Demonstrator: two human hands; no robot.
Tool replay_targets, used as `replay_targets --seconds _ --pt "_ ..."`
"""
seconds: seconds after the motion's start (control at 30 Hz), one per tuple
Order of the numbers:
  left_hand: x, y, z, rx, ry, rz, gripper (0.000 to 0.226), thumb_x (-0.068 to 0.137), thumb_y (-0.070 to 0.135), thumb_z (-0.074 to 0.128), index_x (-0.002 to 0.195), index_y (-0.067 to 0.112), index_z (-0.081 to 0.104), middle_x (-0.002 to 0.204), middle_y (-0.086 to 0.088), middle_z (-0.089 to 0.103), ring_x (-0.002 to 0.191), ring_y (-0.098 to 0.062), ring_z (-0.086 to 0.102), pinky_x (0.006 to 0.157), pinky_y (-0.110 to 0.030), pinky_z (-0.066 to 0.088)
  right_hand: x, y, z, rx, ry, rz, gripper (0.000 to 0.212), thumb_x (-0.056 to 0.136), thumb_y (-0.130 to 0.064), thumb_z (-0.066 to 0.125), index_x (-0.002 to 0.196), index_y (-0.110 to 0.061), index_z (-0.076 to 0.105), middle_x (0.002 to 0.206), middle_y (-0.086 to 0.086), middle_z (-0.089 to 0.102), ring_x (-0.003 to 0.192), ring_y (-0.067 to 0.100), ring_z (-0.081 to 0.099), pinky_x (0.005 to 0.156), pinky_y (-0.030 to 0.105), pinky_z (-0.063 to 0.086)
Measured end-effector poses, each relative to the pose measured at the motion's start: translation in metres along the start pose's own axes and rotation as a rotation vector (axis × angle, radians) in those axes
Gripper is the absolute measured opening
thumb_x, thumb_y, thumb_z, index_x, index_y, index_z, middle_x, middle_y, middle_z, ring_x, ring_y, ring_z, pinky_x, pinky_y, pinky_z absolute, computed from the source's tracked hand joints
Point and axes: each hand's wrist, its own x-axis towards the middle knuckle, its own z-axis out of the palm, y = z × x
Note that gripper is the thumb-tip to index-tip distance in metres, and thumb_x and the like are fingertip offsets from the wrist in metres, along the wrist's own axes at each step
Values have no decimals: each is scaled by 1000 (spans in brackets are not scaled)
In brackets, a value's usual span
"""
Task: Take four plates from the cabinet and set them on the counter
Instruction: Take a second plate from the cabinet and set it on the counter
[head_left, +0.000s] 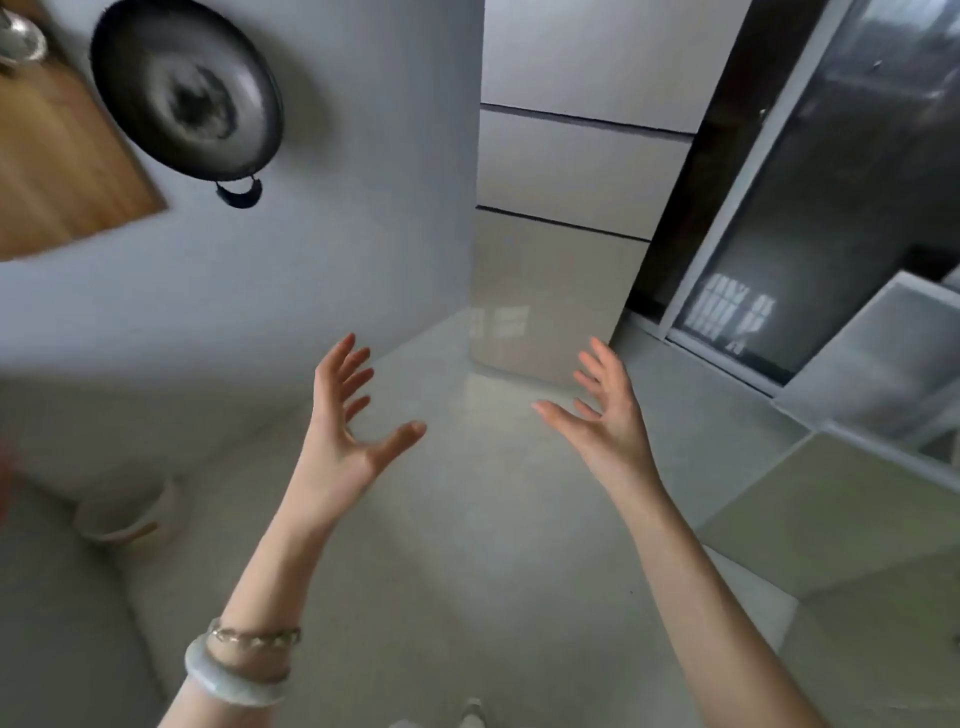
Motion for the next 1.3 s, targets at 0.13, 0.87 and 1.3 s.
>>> replay_targets --seconds 0.13,0.87,1.3 --pt "61 -13 44 -31 -120 15 94 62 40 80 138 49 26 139 23 39 129 3 42 102 -26 37 42 11 -31 -12 91 18 82 77 -10 76 142 -31 32 146 -4 39 132 9 41 112 40 34" --pt "422 -63 309 -94 -884 193 100 64 37 76 146 32 18 143 10 35 128 -2 41 105 -25 37 311 54 -155 -169 727 117 83 76 -26 77 145 -29 30 150 -7 36 135 10 38 112 41 34" --pt "533 -73 546 -167 -1107 246 96 69 20 78 144 34 20 140 12 37 128 5 39 106 -22 35 419 113 -313 -127 994 185 79 77 -18 76 142 -32 33 146 -7 40 129 6 41 111 37 35"
